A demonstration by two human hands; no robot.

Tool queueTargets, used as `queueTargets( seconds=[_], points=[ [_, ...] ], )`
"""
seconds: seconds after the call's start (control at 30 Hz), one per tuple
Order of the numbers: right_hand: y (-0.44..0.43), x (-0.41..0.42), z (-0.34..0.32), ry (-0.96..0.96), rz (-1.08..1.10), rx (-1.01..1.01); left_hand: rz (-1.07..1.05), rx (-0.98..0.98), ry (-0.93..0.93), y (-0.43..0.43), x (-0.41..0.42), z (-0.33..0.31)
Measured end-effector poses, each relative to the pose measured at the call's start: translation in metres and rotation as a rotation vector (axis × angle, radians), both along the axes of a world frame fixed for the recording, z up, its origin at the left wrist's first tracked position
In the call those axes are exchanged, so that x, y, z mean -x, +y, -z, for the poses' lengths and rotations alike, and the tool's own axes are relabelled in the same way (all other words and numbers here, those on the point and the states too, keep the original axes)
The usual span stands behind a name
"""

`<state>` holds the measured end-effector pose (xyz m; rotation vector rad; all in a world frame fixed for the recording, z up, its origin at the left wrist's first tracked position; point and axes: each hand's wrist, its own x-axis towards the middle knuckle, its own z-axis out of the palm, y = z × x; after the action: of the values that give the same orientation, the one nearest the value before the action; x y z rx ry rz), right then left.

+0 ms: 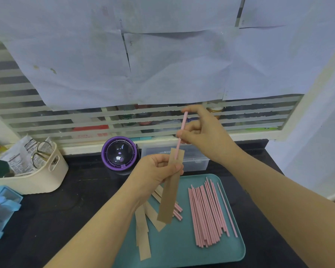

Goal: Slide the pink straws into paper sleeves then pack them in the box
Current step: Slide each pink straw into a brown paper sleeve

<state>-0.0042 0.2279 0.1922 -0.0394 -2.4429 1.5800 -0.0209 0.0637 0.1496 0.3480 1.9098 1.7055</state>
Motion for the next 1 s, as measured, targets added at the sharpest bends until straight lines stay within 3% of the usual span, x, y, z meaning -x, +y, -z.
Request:
queueTargets(
  seconds=[0.27,0.43,0.57,0.9,1.0],
  points=[
    [-0.016,-0.007,0.015,0.01,-0.072,-0.187,-0.048,-0.064,0.056,0.002,0.008,-0.006],
    [-0.017,-0.009,0.018,0.116,-0.097,-0.427,-0.078,-0.106,0.071,0.001,0.007,-0.004],
    [-0.013,-0.008,0.019,0.169,-0.144,-0.493,-0.085,-0.094,0.093,-0.002,0.008,-0.002],
    [-0.008,0.004,0.017,0.016,-0.072,-0.199,-0.086,-0.063,0.073,-0.002,0.01,0.0],
    [-0.003,0.005,0.03,-0.022,-0.016,-0.071,-0.083,0.046,0.061,-0.004,0.009,0.013]
  ],
)
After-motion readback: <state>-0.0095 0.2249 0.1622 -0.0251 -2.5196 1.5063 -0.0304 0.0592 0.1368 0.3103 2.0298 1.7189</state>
